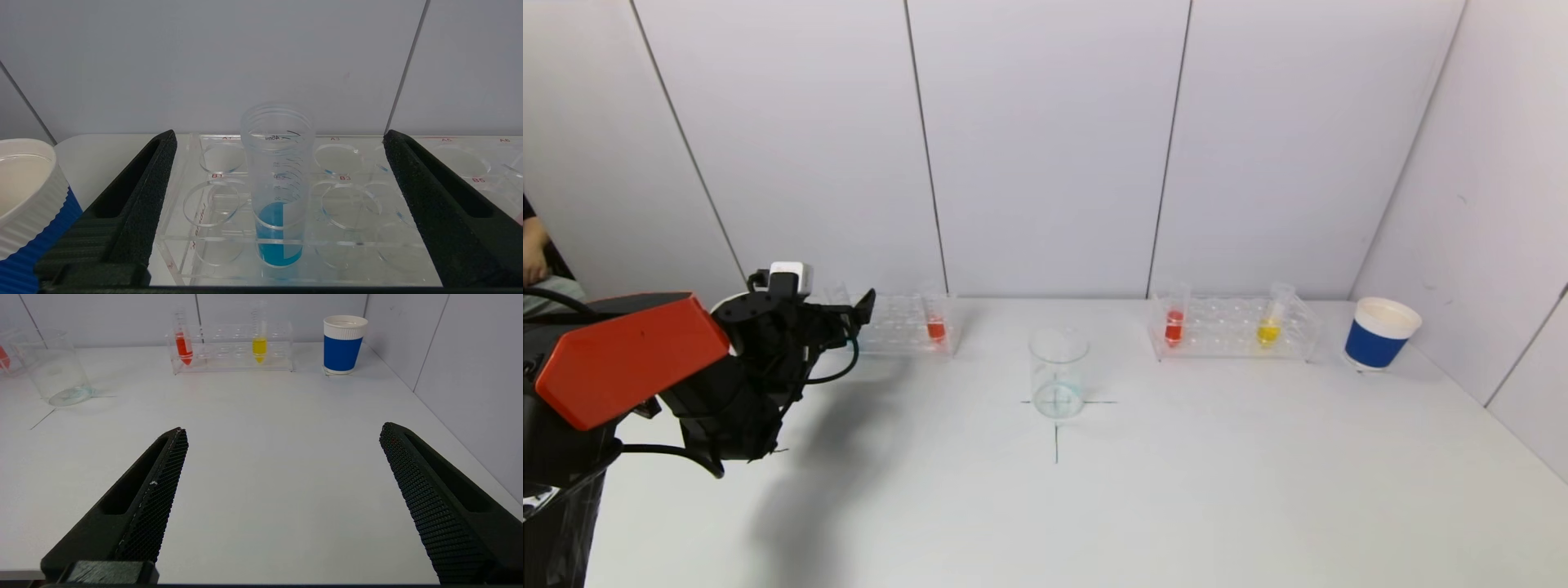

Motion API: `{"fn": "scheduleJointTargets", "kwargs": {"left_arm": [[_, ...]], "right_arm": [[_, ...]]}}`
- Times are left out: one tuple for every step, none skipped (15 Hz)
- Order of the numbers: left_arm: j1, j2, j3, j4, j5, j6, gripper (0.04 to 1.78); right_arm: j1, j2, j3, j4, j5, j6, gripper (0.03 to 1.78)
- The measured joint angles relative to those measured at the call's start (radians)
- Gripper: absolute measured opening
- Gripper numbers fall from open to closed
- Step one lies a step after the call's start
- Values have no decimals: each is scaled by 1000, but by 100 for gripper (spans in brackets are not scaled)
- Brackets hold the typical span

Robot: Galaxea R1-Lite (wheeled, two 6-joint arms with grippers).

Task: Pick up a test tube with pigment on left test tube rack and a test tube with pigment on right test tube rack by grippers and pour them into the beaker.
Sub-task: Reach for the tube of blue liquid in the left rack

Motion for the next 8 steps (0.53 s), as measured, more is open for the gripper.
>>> {"fn": "scheduleJointTargets", "kwargs": {"left_arm": [[0, 1, -1, 0, 0, 0, 176], [0, 1, -2, 0, 0, 0, 176], [0, 1, -2, 0, 0, 0, 176], [0, 1, -2, 0, 0, 0, 176], [0, 1, -4, 0, 0, 1, 176], [0, 1, -6, 0, 0, 1, 176], [0, 1, -8, 0, -1, 0, 176], [0, 1, -10, 0, 0, 0, 176]], "right_arm": [[0, 0, 0, 0, 1, 0, 171], [0, 0, 0, 0, 0, 0, 171], [0, 0, 0, 0, 1, 0, 171], [0, 0, 0, 0, 1, 0, 171], [0, 0, 0, 0, 0, 0, 171], [0, 0, 0, 0, 0, 0, 171], [0, 0, 0, 0, 0, 0, 171], [0, 0, 0, 0, 1, 0, 171]]}}
